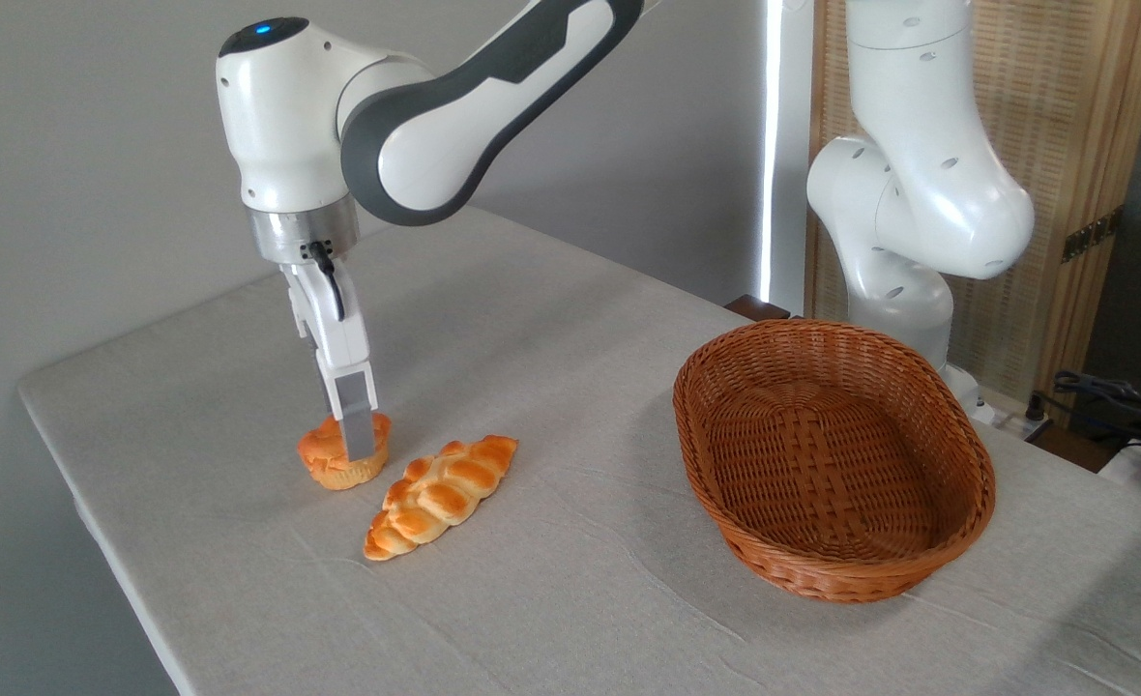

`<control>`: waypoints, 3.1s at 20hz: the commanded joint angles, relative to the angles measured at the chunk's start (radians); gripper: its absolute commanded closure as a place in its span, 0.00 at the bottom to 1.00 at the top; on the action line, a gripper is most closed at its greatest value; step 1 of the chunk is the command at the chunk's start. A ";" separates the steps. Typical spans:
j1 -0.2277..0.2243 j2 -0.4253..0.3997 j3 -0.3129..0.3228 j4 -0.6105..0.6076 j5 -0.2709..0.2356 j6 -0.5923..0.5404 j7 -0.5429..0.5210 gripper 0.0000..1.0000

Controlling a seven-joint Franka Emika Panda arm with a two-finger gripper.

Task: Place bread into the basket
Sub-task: 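Close the gripper on the round bread roll, then lift the round roll and carry it over the wicker basket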

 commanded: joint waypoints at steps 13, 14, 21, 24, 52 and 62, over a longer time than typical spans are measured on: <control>-0.002 0.022 -0.013 -0.042 -0.012 0.088 0.006 0.37; -0.002 0.022 -0.013 -0.042 -0.012 0.096 0.008 0.63; -0.002 0.022 -0.013 -0.042 -0.012 0.098 0.008 0.87; -0.002 0.022 -0.013 -0.042 -0.012 0.098 0.008 0.87; -0.264 -0.749 0.737 -0.457 -0.038 -0.477 0.600 0.78; -0.522 -0.890 1.004 -0.499 0.134 -0.664 0.693 0.76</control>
